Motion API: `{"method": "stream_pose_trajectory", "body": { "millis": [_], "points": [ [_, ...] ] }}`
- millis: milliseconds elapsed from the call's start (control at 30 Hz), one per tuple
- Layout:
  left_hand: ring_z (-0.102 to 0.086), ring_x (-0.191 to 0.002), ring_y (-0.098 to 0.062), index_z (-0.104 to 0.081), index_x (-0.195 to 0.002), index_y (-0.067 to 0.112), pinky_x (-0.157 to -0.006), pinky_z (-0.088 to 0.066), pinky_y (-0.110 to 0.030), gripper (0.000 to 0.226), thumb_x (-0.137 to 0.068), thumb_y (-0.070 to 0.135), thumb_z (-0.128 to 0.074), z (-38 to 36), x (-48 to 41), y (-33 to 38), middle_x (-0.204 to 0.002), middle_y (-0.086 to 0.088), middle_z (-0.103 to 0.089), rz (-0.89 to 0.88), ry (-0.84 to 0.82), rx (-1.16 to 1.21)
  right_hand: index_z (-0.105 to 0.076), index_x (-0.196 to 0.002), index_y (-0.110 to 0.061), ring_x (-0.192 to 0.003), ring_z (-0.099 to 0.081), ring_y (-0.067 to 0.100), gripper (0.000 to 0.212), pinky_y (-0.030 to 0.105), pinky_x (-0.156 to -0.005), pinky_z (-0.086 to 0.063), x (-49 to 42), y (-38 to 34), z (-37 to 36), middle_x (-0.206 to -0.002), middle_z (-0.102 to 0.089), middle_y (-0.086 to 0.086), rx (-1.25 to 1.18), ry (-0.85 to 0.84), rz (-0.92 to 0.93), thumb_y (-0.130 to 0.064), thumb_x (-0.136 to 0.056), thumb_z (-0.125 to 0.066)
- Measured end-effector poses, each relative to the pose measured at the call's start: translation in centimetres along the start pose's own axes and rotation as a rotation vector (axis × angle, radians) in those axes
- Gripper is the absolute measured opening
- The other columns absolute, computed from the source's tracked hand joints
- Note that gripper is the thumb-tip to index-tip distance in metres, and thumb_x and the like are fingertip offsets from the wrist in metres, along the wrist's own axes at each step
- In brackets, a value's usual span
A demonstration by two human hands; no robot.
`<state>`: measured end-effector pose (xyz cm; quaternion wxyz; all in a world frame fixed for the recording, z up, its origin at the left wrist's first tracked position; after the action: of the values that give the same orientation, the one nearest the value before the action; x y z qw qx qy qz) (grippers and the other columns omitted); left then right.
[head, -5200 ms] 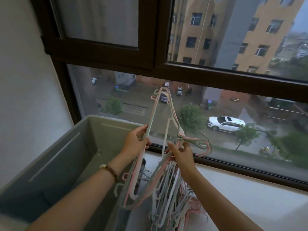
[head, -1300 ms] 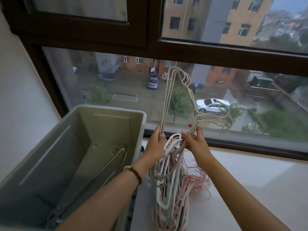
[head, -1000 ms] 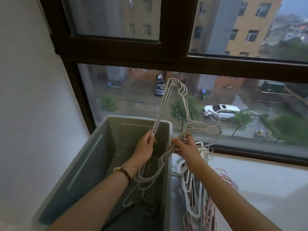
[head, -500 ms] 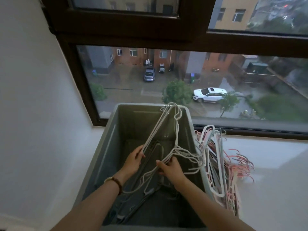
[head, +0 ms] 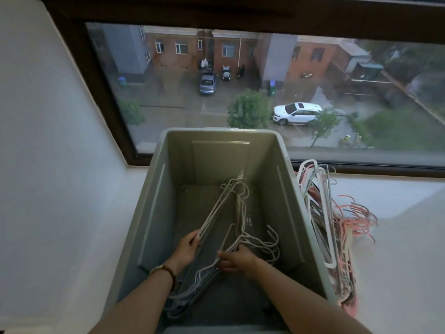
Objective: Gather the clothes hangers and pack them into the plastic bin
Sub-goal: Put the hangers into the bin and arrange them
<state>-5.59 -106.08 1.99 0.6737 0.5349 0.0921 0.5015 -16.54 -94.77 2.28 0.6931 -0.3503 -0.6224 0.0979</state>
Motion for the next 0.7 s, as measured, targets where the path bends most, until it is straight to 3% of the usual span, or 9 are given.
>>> {"method": "stream_pose_trajectory", "body": {
  "millis": [67, 167, 233, 300, 400, 467, 567, 700],
  "points": [
    [-0.051, -0.099, -0.020, -0.044, -0.131, -0.005, -0.065, -0.042, 0.000, 0.035, -0.098, 0.002, -0.037, -0.3, -0.2, -0.5, -0.118, -0.010, -0.054, 0.016, -0.032, 0.005, -0.037, -0.129, -0.003, -0.045, -0.063, 0.004, 0.046, 0.018, -0.046, -0.054, -0.5, 0.4, 0.2, -0.084, -0.062, 0.003, 0.058, -0.019, -0.040, -0.014, -0.091, -0.060],
    [-0.050, -0.122, -0.029, -0.039, -0.137, 0.000, -0.094, -0.043, -0.022, 0.039, -0.099, 0.009, -0.037, -0.1, -0.6, -0.8, -0.138, -0.014, -0.047, 0.028, -0.076, -0.023, -0.052, -0.102, -0.014, -0.061, -0.062, 0.003, 0.014, 0.016, -0.055, -0.053, -0.7, 0.8, 0.5, -0.085, -0.062, -0.003, 0.087, -0.081, -0.072, -0.024, -0.093, -0.056],
    [-0.041, -0.133, -0.027, -0.035, -0.140, 0.001, -0.105, -0.034, -0.027, 0.043, -0.099, 0.013, -0.038, -0.1, -0.5, -0.9, -0.145, -0.015, -0.041, 0.050, -0.118, -0.032, -0.055, -0.094, -0.017, -0.070, -0.059, 0.005, 0.008, 0.018, -0.063, -0.052, -0.6, 1.2, 0.8, -0.087, -0.061, -0.004, 0.068, -0.115, -0.118, -0.025, -0.094, -0.054],
    [-0.033, -0.138, -0.023, -0.032, -0.142, 0.003, -0.107, -0.027, -0.022, 0.046, -0.100, 0.017, -0.037, -0.4, -0.2, -0.9, -0.149, -0.012, -0.035, 0.056, -0.141, -0.049, -0.053, -0.115, -0.014, -0.077, -0.059, 0.007, 0.024, 0.020, -0.067, -0.052, -0.4, 1.4, 1.1, -0.094, -0.060, -0.001, 0.097, -0.121, -0.119, -0.025, -0.093, -0.056],
    [-0.031, -0.139, -0.022, -0.031, -0.144, 0.005, -0.108, -0.025, -0.023, 0.048, -0.100, 0.023, -0.037, -0.5, 0.1, -0.2, -0.150, -0.011, -0.033, 0.039, -0.124, -0.036, -0.034, -0.142, -0.011, -0.100, -0.061, 0.017, 0.056, 0.025, -0.075, -0.052, -0.1, 0.7, 1.8, -0.125, -0.057, 0.009, 0.062, -0.073, -0.064, -0.021, -0.092, -0.058],
    [-0.033, -0.138, -0.022, -0.032, -0.143, 0.006, -0.103, -0.027, -0.020, 0.048, -0.099, 0.024, -0.039, -0.2, 0.2, 0.8, -0.149, -0.011, -0.035, 0.038, -0.090, 0.006, -0.031, -0.143, -0.010, -0.114, -0.058, 0.023, 0.058, 0.030, -0.085, -0.051, 0.4, -0.3, 2.1, -0.134, -0.053, 0.013, 0.003, -0.054, -0.020, -0.019, -0.093, -0.057],
    [-0.035, -0.137, -0.021, -0.036, -0.141, 0.007, -0.102, -0.027, -0.020, 0.048, -0.098, 0.027, -0.040, 0.4, 0.5, 3.5, -0.147, -0.011, -0.038, 0.006, -0.025, 0.034, -0.036, -0.141, -0.009, -0.118, -0.056, 0.025, 0.053, 0.036, -0.099, -0.045, 1.9, -2.7, 2.9, -0.133, -0.053, 0.016, -0.034, -0.028, 0.079, -0.017, -0.092, -0.057],
    [-0.044, -0.130, -0.025, -0.041, -0.138, 0.006, -0.108, -0.031, -0.030, 0.046, -0.098, 0.029, -0.040, 1.2, 0.7, 9.1, -0.142, -0.012, -0.045, -0.061, 0.090, 0.088, -0.040, -0.139, -0.011, -0.122, -0.053, 0.027, 0.050, 0.038, -0.101, -0.046, 5.6, -7.8, 5.1, -0.132, -0.053, 0.015, -0.073, -0.064, 0.241, -0.015, -0.092, -0.058]
  ]
}}
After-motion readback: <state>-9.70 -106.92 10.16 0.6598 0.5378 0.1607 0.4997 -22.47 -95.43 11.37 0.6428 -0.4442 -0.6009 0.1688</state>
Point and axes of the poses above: each hand's wrist, its own x-axis away from the middle knuckle, its own z-axis out of the back of the hand, y = z × x, the point moved 7 cm from there along -x, towards the middle knuckle
